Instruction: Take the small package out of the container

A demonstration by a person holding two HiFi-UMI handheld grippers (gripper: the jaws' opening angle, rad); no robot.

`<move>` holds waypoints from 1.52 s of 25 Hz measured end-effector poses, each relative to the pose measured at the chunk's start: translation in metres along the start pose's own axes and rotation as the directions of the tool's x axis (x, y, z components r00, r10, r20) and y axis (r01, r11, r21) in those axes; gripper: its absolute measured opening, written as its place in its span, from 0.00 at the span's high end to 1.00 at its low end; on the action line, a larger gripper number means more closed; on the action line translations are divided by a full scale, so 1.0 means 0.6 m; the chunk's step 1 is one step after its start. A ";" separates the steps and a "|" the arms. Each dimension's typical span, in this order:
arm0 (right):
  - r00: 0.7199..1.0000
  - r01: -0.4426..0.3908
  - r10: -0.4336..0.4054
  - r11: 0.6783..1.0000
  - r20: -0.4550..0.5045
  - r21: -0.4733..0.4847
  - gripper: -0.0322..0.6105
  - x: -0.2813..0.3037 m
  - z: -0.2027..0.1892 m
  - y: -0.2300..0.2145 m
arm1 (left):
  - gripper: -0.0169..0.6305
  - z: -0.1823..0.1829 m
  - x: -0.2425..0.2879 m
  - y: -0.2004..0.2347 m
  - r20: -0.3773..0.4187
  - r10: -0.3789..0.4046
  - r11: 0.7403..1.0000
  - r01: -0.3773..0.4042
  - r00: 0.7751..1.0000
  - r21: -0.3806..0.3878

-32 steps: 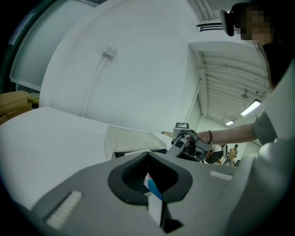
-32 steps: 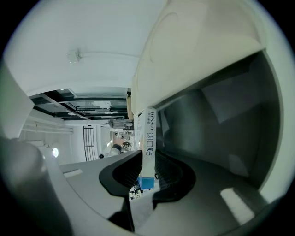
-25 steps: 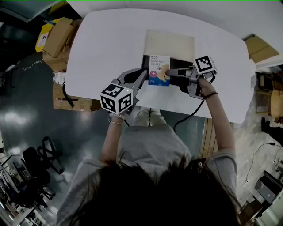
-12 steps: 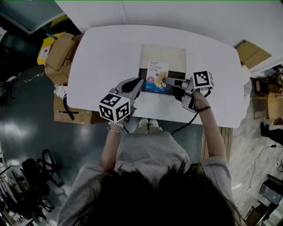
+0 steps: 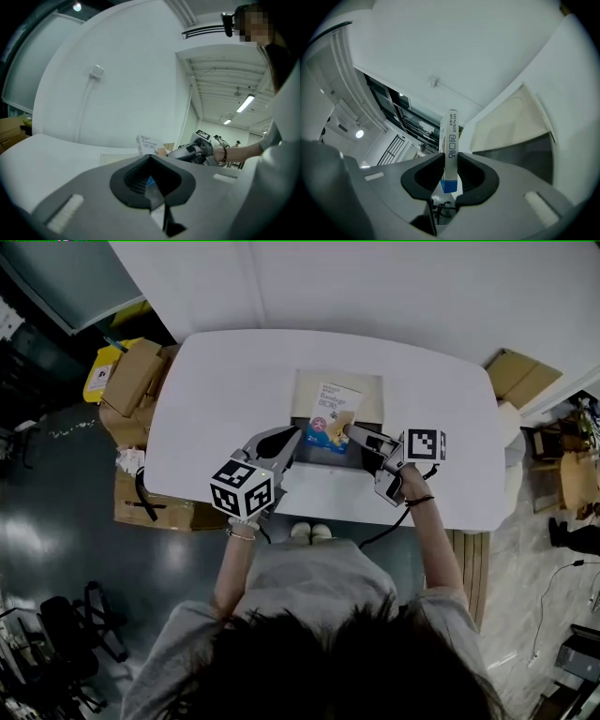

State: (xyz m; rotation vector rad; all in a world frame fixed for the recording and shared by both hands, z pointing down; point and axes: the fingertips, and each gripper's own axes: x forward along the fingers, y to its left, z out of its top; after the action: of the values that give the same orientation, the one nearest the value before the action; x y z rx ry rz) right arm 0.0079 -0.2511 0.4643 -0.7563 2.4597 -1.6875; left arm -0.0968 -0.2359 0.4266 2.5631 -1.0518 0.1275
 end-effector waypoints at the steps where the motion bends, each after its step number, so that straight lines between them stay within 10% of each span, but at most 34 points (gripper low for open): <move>1: 0.999 0.036 -0.036 0.999 0.015 -0.002 0.79 -0.009 0.002 -0.003 | 0.99 0.003 0.000 -0.001 0.004 0.000 1.000 0.000 1.000 0.003; 14: 0.977 -0.070 0.107 0.977 0.183 -0.201 0.79 -0.035 0.047 0.063 | 0.99 0.053 -0.013 -0.003 0.080 0.001 0.999 -0.004 0.997 0.043; 38: 0.933 -0.095 0.179 0.959 0.313 -0.265 0.79 -0.087 0.089 0.116 | 0.99 0.105 -0.022 0.002 0.140 0.010 0.994 -0.025 0.990 0.105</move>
State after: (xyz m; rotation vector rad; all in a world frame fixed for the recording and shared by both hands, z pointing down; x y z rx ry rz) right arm 0.0460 -0.2549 0.3694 -0.7940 2.4333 -1.1098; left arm -0.1108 -0.2509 0.3657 2.6926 -1.1467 0.0093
